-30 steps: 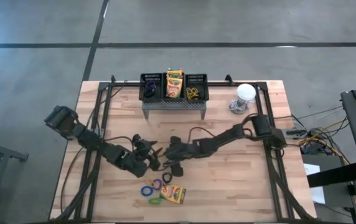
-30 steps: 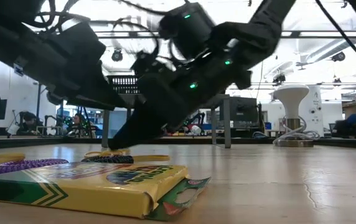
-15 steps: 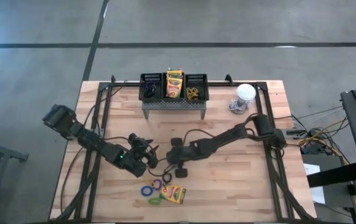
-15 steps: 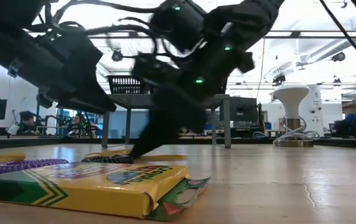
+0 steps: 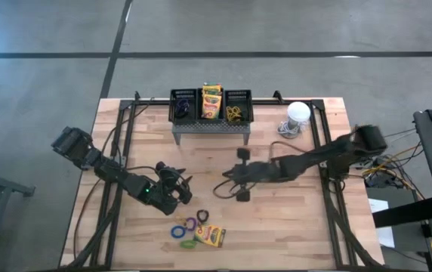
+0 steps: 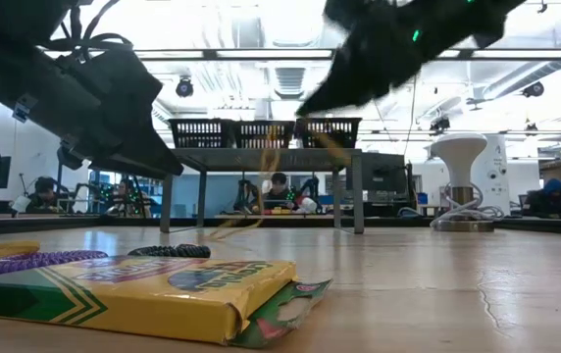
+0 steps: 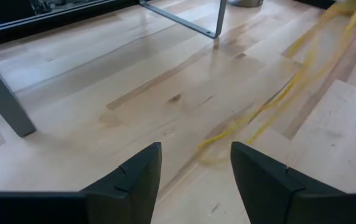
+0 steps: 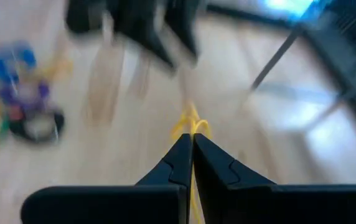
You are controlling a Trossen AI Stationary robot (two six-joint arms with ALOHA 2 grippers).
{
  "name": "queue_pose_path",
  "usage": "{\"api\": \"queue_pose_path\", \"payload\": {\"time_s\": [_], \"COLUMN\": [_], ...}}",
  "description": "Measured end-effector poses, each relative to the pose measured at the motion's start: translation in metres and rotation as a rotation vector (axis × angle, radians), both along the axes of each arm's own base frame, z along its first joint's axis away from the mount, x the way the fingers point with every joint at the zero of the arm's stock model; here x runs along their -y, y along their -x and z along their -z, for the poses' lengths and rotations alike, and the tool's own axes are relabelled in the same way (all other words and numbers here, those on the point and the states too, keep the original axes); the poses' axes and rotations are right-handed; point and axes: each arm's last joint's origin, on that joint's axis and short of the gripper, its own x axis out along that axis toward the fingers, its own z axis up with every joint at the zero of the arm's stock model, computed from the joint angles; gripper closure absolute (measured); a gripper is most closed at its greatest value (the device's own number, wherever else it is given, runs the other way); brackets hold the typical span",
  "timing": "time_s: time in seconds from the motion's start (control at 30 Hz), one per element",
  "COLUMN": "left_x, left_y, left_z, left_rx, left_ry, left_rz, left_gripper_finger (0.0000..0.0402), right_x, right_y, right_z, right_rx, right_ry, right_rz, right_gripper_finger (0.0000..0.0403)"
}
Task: Pick & Place Office Desk Supplies
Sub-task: Put the yellow rubber band into the right black basket on the shelf
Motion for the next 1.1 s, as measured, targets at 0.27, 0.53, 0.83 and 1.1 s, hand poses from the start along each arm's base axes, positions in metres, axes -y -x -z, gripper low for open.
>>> {"api": "queue_pose_path", "payload": {"time_s": [0.27, 0.53, 0.83, 1.1], "left_x": [0.0, 0.0, 0.0, 0.0], "left_y": [0.0, -0.001, -0.001, -0.001], "left_z": [0.0, 0.0, 0.0, 0.0], "left_rx": [0.005, 0.005, 0.009, 0.007], "left_ry": [-0.001, -0.001, 0.002, -0.001], "left_rz": [0.0, -0.001, 0.0, 0.001], "left_gripper_finger": [0.0204, 0.0204, 0.0204, 0.0204], "right_x": [0.009, 0.023, 0.125, 0.19], "right_y": [0.037, 0.05, 0.045, 0.047], "right_z": [-0.056, -0.101, -0.105, -0.071], "right_rx": [0.305, 0.453, 0.444, 0.36], "right_ry": [0.064, 0.192, 0.175, 0.032], "right_rz": [-0.045, -0.04, 0.365, 0.58], "right_gripper_finger": [0.0394, 0.0394, 0.0394, 0.0394]}}
